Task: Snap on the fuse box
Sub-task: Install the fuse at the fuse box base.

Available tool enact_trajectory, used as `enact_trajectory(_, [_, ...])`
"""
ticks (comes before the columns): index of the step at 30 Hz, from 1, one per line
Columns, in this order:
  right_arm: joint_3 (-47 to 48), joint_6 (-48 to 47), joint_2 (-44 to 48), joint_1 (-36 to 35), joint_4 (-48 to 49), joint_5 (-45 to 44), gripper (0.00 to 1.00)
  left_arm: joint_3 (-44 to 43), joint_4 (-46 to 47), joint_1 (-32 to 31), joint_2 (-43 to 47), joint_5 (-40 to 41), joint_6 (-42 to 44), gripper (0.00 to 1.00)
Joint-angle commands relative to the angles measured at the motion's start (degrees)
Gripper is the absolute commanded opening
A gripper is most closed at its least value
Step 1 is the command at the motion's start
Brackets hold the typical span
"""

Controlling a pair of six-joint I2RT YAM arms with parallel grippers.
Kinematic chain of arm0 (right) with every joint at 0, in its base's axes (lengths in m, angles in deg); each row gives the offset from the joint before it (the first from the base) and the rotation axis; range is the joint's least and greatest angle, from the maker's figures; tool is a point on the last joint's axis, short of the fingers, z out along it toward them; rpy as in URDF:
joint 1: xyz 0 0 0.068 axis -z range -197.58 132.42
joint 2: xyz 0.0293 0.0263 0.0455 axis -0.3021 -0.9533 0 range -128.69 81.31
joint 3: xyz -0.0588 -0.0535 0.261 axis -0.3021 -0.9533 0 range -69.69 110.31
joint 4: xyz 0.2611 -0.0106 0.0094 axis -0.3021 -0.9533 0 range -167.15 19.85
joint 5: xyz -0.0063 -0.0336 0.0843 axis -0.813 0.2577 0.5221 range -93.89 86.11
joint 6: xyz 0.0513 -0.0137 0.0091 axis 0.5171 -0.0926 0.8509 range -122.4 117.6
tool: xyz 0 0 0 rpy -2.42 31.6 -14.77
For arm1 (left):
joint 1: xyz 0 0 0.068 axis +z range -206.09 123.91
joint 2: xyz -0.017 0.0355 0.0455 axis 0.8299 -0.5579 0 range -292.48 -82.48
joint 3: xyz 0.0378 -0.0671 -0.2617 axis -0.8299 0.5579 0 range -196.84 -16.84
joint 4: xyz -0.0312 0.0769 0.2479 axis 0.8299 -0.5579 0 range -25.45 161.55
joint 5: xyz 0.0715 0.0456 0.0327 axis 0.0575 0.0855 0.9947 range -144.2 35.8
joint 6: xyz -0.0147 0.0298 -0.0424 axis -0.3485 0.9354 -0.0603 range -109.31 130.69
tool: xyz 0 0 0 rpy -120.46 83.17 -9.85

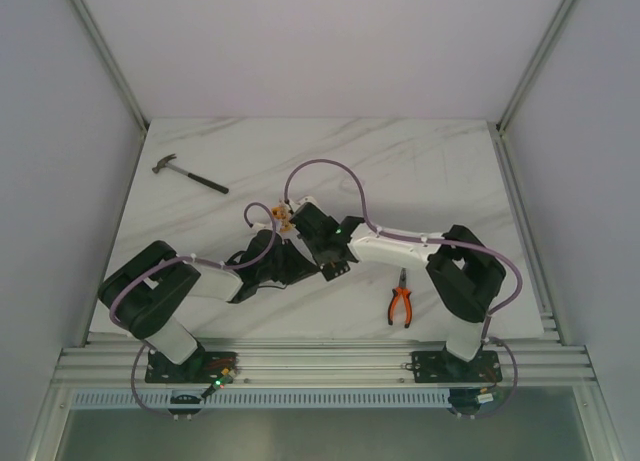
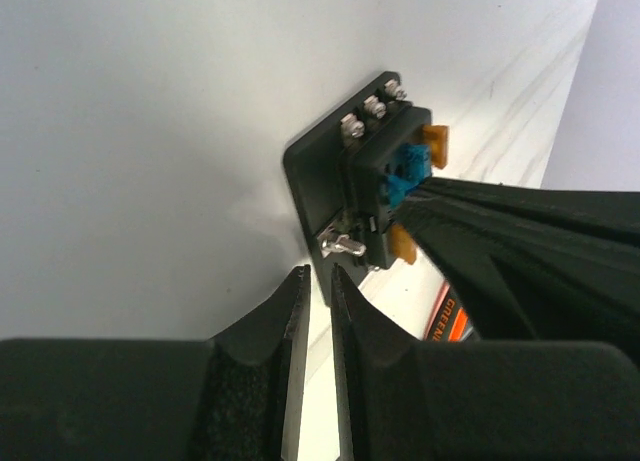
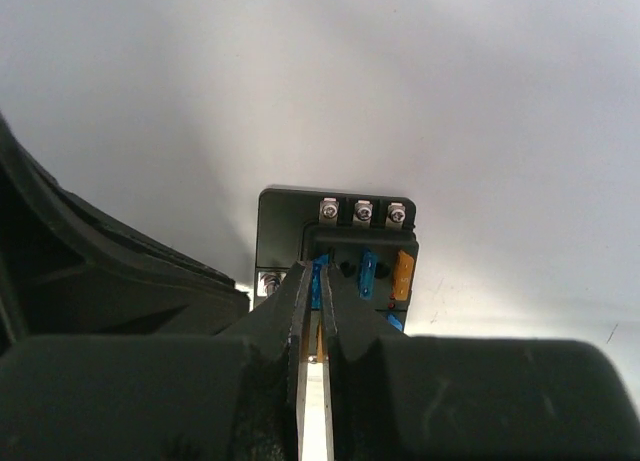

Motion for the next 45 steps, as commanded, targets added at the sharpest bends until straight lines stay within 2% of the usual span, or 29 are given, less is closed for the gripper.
enact_trajectory(1, [0.66,0.51,0.48,1.43,-1.72,1.31,0.08,0.09,-1.64,0.24,-1.16,0.15,-0.63,0.23])
enact_trajectory(6, [-0.21,0.78,1.82,2.66,-1.59,2.58,0.1,0.15,-1.63,0.24,-1.22,0.15,-0.79,0.23])
enact_trajectory(13, [-0.6,0.97,3.06,3.74,-1.71,2.62,0.21,0.16,-1.53,0.24,-1.14,0.14,-0.78,0.23])
enact_trajectory(16, [-0.73,1.06,3.0,3.82,-1.81,2.54,0.23,0.28,-1.54,0.26,-1.09,0.14,-0.81,0.23])
enact_trajectory(33, [-0.99,1.62,1.14,3.88,-2.14,2.97,0.21,-0.02,0.81,0.26,-0.72,-0.44,-0.88,0.28])
enact_trajectory(45, [-1.01,2.02,-0.5,4.15,-3.23,4.84,0.13,-5.21,1.58,0.28,-3.72,-0.89,0.24,0.29])
